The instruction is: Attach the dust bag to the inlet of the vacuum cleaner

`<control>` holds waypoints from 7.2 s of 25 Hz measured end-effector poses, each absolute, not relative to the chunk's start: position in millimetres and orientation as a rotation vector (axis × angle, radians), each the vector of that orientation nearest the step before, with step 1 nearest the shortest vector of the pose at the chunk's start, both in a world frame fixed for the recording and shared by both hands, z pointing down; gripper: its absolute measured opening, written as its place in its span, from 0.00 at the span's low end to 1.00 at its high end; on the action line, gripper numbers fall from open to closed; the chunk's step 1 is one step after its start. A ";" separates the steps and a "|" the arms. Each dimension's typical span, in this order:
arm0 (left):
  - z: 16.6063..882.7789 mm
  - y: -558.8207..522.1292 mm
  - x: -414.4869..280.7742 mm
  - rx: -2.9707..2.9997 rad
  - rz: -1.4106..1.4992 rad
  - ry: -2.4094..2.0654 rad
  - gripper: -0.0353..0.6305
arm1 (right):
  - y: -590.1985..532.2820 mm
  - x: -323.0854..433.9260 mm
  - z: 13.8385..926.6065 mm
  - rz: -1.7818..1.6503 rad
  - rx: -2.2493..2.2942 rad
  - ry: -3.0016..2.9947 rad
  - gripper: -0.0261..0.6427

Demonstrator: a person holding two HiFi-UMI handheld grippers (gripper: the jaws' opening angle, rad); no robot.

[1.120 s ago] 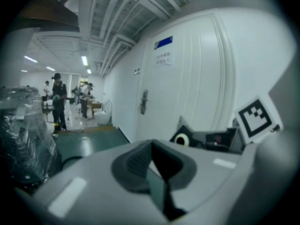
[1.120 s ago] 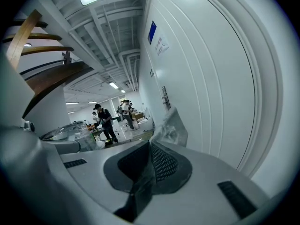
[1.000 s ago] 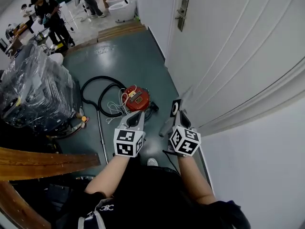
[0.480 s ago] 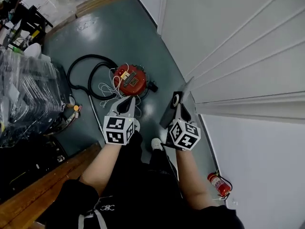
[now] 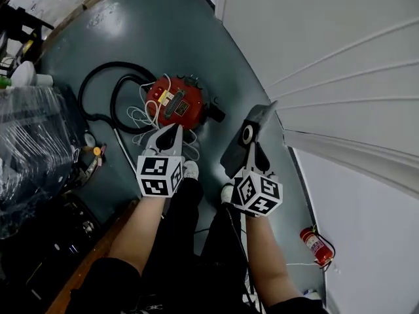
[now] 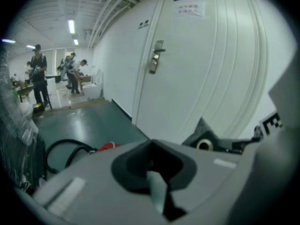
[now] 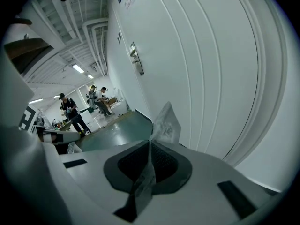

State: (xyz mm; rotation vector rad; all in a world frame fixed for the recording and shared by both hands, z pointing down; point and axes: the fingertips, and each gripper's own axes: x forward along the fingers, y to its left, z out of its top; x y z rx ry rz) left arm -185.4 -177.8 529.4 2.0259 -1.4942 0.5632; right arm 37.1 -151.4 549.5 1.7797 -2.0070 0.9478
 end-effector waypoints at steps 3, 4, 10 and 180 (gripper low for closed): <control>580.6 -192.4 -188.7 2.043 0.603 -1.468 0.05 | -161.5 32.5 595.7 0.961 1.785 -1.971 0.06; 596.3 -197.2 -191.2 2.047 0.622 -1.462 0.05 | -164.1 30.1 610.0 0.966 1.783 -1.963 0.06; 677.8 -213.9 -219.5 1.988 0.756 -1.472 0.06 | -170.5 19.1 681.8 0.972 1.744 -1.923 0.06; 720.4 -230.9 -249.2 2.004 0.899 -1.426 0.05 | -180.5 -38.6 742.9 1.178 1.635 -2.003 0.03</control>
